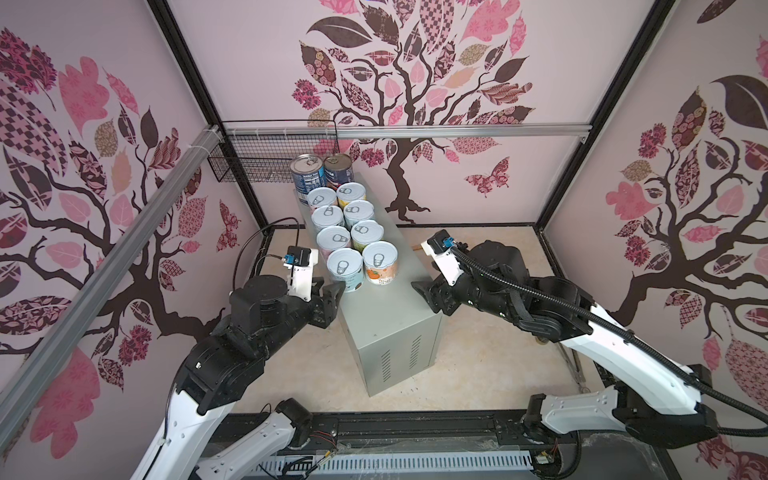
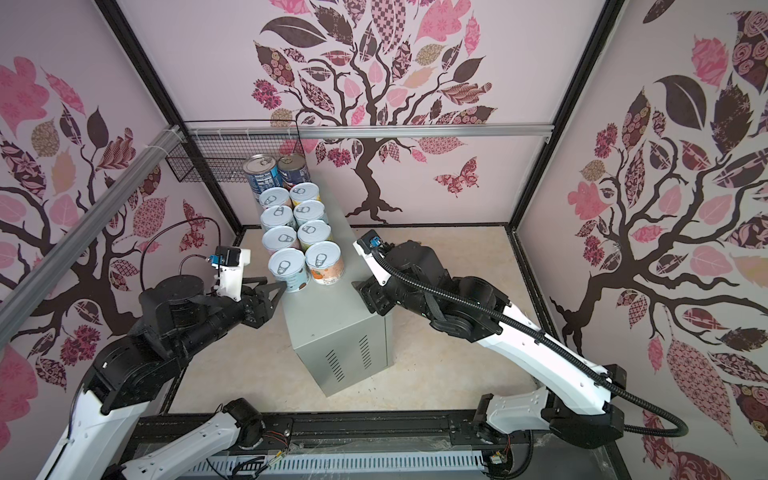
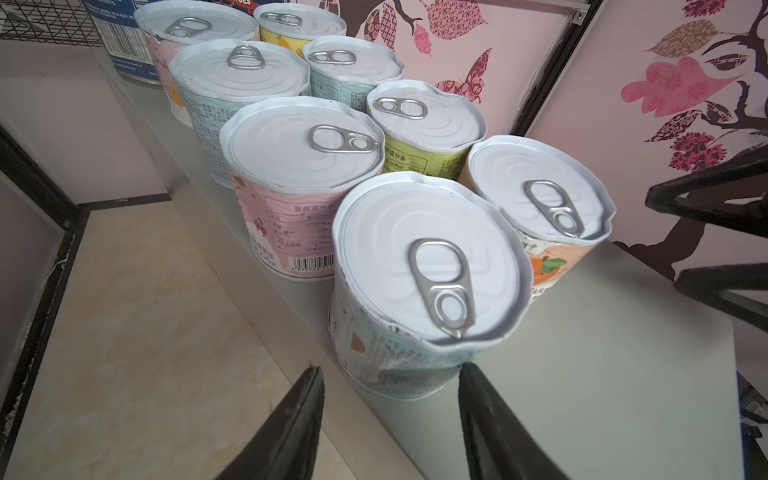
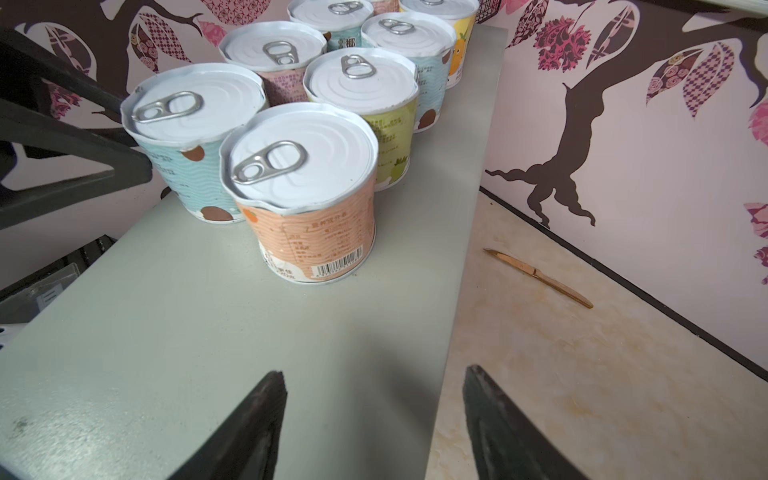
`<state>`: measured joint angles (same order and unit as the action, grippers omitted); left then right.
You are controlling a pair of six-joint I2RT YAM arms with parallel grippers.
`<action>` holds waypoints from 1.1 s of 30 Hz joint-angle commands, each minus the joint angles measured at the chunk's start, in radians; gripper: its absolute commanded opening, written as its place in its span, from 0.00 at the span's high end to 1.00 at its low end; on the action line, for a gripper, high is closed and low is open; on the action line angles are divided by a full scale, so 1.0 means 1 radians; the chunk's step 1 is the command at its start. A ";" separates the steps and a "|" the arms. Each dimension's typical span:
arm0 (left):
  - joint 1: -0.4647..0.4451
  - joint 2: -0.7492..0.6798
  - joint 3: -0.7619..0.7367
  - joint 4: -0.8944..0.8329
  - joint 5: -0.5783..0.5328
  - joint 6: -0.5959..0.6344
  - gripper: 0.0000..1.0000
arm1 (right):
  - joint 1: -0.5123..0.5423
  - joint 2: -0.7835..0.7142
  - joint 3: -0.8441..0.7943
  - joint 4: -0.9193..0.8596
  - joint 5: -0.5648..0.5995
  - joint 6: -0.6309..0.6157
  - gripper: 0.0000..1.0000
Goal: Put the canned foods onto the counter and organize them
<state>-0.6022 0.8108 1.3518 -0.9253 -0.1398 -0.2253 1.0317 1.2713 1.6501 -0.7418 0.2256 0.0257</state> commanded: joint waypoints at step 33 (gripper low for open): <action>0.001 -0.040 -0.064 0.059 0.061 -0.016 0.46 | -0.032 0.186 0.072 0.136 -0.110 -0.011 0.78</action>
<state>-0.6022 0.7605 1.3128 -0.9054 -0.0692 -0.2539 1.0134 1.4345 1.6886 -0.6422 0.1234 0.0174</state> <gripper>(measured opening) 0.541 0.221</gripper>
